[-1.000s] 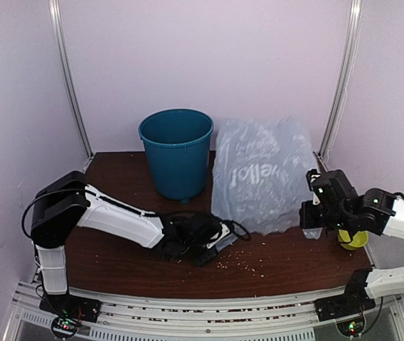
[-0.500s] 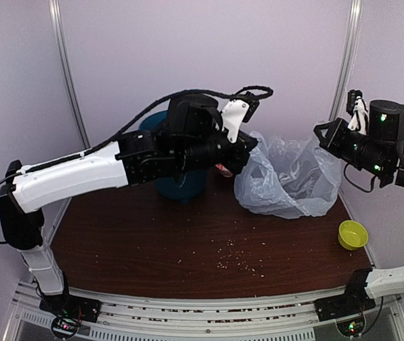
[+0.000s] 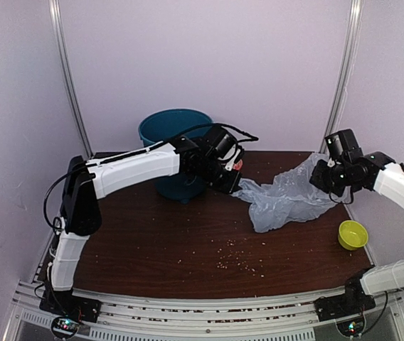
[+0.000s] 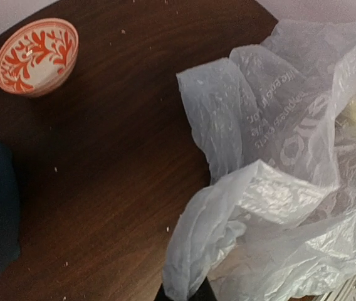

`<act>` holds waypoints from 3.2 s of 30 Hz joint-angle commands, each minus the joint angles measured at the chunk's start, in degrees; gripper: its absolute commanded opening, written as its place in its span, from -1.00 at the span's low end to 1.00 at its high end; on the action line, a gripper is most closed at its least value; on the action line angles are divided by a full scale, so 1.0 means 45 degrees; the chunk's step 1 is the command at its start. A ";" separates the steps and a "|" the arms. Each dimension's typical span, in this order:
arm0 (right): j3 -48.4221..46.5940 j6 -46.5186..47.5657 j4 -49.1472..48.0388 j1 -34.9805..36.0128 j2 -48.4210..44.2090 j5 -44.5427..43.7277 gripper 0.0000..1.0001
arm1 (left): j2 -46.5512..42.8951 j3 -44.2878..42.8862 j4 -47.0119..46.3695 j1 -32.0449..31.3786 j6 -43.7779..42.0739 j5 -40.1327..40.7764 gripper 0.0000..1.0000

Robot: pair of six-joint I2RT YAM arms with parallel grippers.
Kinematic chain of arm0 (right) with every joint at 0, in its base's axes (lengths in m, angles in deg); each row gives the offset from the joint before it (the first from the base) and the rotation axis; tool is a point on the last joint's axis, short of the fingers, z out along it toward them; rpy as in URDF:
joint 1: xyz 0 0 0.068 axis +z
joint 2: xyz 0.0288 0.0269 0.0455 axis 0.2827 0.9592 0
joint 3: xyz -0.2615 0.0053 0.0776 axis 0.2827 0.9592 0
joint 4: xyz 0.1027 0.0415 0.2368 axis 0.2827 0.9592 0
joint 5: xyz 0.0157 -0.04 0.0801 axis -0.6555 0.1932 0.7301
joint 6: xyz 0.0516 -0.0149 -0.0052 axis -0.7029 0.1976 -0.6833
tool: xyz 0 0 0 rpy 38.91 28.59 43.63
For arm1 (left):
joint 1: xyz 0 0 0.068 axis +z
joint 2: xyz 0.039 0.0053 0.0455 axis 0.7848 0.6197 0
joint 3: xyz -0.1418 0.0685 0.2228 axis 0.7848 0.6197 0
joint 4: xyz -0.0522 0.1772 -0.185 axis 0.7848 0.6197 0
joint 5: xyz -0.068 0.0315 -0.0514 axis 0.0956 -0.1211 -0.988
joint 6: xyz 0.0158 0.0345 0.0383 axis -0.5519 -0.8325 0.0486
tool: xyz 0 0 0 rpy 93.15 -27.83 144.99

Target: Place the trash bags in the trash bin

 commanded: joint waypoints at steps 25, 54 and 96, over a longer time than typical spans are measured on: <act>0.2594 0.1972 0.0712 0.1642 -0.3249 -0.0228 -1.00 | -0.4123 0.8882 -0.8556 -0.2141 -0.4813 0.3813 -1.00; -0.4566 -0.0070 -0.0573 0.1281 -0.0941 -0.1106 -1.00 | -0.4353 0.2257 -0.5017 -0.0067 -0.1176 0.0415 -1.00; -0.4470 0.1677 -0.0933 0.1100 -0.3857 0.2421 -1.00 | -0.7334 0.4297 -0.6594 -0.3225 -0.4804 0.6592 -1.00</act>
